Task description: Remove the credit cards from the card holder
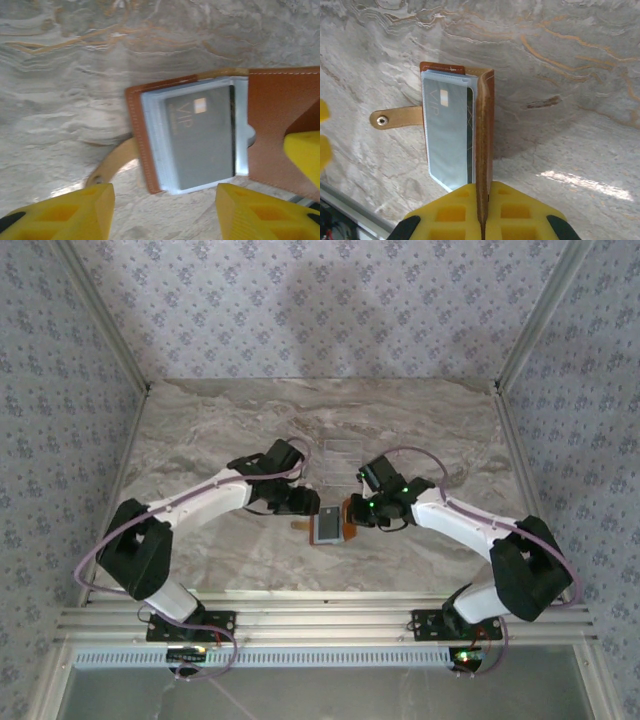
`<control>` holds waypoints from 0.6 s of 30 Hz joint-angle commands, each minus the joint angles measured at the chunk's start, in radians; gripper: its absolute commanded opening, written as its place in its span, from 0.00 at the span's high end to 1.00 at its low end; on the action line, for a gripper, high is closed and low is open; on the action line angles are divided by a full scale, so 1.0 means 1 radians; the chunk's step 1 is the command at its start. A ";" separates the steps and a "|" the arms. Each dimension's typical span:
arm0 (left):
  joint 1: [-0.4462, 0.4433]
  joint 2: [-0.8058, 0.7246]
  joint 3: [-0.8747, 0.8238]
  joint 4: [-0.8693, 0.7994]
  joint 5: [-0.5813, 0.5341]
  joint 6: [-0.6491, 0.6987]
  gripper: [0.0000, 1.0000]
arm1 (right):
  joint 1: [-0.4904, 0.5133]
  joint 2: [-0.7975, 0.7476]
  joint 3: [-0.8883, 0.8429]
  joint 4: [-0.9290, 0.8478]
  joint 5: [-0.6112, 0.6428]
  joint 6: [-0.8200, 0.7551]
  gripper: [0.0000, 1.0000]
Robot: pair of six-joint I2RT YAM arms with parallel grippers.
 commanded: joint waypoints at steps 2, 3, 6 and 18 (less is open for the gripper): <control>-0.026 0.057 0.035 -0.003 -0.011 -0.048 0.40 | 0.010 -0.029 -0.006 0.044 -0.029 0.088 1.00; -0.029 0.066 0.036 -0.005 -0.017 -0.048 0.39 | 0.009 -0.029 -0.009 0.047 -0.030 0.094 1.00; -0.045 0.094 0.045 -0.011 -0.047 -0.049 0.34 | 0.012 -0.026 -0.015 0.064 -0.044 0.106 1.00; -0.089 0.194 0.068 0.019 -0.070 -0.064 0.02 | 0.015 -0.021 -0.029 0.084 -0.052 0.121 1.00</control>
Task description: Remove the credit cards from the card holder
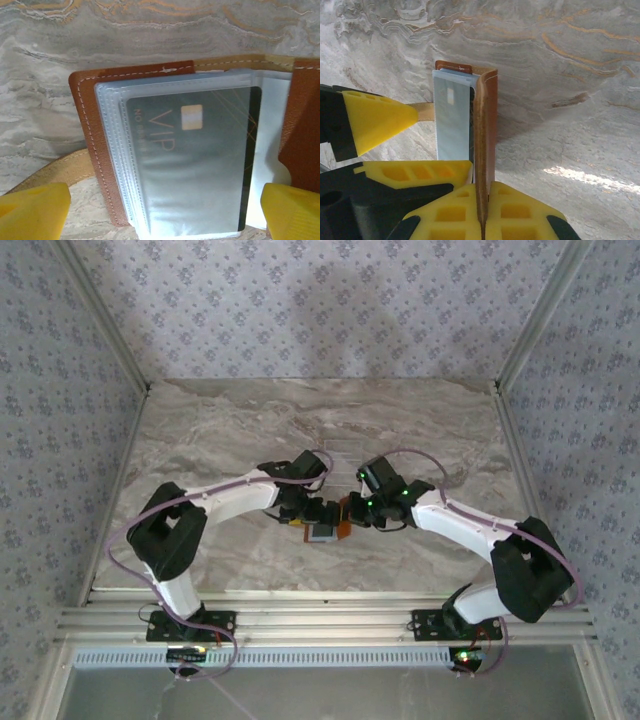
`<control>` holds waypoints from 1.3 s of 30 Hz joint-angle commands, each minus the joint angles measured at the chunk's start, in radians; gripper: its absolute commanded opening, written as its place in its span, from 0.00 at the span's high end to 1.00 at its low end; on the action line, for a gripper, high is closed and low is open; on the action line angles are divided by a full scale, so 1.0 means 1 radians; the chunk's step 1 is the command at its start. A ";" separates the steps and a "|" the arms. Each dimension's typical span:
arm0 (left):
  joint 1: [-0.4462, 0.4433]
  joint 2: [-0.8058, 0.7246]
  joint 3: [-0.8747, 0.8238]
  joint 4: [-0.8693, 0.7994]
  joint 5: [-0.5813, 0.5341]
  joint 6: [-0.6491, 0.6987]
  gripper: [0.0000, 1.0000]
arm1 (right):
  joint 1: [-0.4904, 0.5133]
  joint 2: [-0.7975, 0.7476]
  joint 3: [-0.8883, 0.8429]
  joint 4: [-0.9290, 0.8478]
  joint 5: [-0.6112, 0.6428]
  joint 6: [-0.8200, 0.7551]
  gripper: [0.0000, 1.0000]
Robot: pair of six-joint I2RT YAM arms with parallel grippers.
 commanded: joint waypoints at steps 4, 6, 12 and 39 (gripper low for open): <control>-0.004 0.052 0.014 0.007 -0.042 -0.015 0.03 | 0.004 -0.014 -0.013 0.024 -0.023 0.024 1.00; -0.004 0.058 0.008 0.014 -0.047 -0.016 0.03 | 0.004 -0.013 -0.017 0.030 -0.030 0.026 1.00; -0.004 0.077 0.004 -0.013 -0.101 -0.013 0.06 | -0.002 -0.009 -0.035 0.033 -0.028 0.027 1.00; 0.002 0.012 0.028 -0.061 -0.129 0.002 0.11 | -0.093 0.128 -0.011 -0.091 0.008 -0.225 0.63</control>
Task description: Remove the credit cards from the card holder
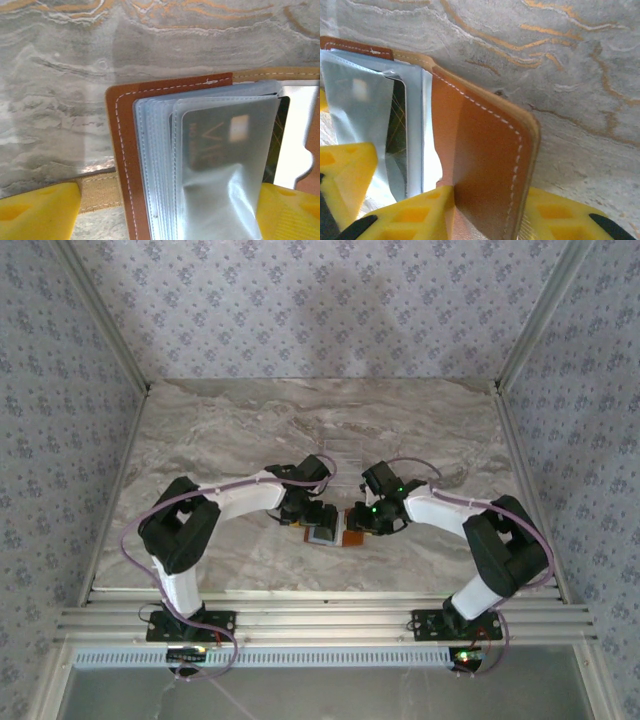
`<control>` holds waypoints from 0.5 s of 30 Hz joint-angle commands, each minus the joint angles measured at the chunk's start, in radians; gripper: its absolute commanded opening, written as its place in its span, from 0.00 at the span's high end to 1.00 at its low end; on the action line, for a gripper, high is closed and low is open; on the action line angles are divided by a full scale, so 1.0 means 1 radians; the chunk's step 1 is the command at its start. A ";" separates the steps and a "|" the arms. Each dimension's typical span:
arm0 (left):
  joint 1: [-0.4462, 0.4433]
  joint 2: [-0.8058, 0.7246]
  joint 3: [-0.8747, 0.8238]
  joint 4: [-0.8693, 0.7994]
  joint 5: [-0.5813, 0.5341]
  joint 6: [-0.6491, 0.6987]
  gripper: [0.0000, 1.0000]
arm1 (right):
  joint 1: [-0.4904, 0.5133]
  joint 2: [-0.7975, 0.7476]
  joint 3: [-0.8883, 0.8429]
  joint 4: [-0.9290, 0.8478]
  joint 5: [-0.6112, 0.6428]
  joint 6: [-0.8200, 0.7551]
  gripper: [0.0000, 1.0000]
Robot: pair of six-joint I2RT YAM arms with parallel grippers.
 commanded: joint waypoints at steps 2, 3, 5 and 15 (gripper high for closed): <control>0.007 -0.065 0.044 -0.094 -0.060 0.003 0.12 | -0.011 -0.037 0.034 -0.093 0.044 -0.053 0.62; 0.007 -0.072 0.052 -0.103 -0.062 0.004 0.13 | -0.012 -0.043 0.038 -0.105 0.047 -0.060 0.62; 0.007 -0.083 0.065 -0.111 -0.055 0.001 0.15 | -0.013 -0.054 0.041 -0.117 0.053 -0.064 0.61; 0.037 -0.052 0.039 -0.055 0.030 -0.016 0.30 | -0.014 -0.027 0.045 -0.103 0.057 -0.074 0.65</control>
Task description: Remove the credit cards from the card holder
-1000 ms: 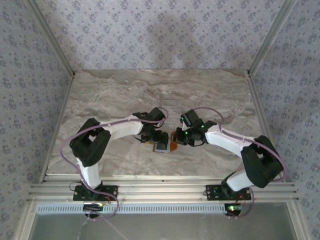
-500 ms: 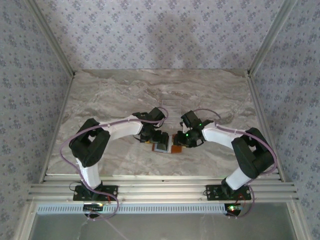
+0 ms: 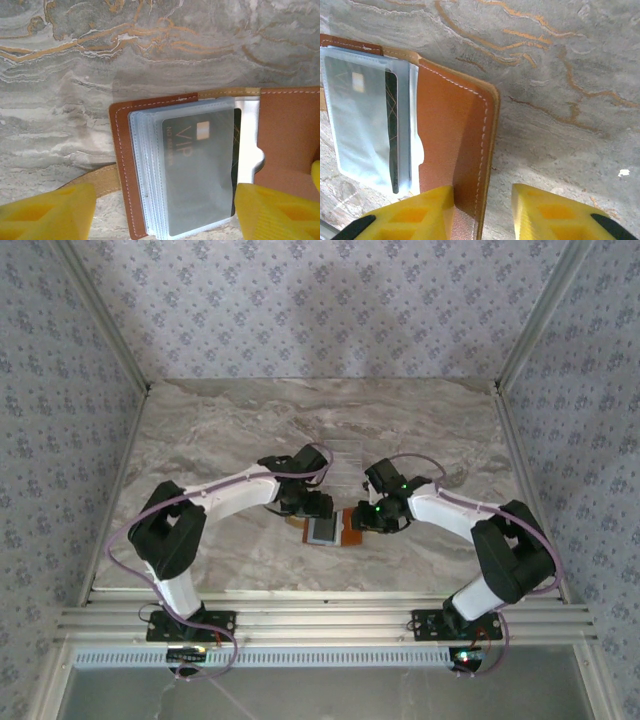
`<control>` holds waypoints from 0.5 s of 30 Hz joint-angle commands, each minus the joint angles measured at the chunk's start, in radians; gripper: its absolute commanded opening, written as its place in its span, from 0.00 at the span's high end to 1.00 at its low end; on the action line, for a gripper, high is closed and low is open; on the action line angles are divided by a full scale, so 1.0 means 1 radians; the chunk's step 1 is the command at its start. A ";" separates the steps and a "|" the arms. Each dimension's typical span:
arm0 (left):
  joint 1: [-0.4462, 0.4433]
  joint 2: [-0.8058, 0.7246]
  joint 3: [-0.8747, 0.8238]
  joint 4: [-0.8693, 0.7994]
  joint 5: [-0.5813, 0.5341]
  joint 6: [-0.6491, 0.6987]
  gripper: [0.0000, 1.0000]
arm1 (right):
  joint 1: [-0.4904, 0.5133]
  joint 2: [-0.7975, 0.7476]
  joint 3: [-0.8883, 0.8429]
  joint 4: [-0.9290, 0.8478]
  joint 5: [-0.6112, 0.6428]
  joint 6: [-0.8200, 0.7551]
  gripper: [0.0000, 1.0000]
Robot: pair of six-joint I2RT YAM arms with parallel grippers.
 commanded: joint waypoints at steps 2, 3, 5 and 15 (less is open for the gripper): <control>0.028 0.022 -0.040 0.036 0.067 -0.011 0.34 | -0.007 0.020 0.025 -0.018 0.015 -0.023 0.68; 0.030 0.027 -0.049 0.045 0.077 -0.011 0.35 | -0.007 0.024 0.030 -0.021 0.015 -0.028 0.70; 0.031 0.041 -0.062 0.062 0.096 -0.011 0.37 | -0.006 0.034 0.037 -0.024 0.020 -0.038 0.72; 0.035 0.081 -0.117 0.090 0.083 -0.013 0.58 | -0.008 0.078 0.041 -0.042 0.094 -0.072 0.81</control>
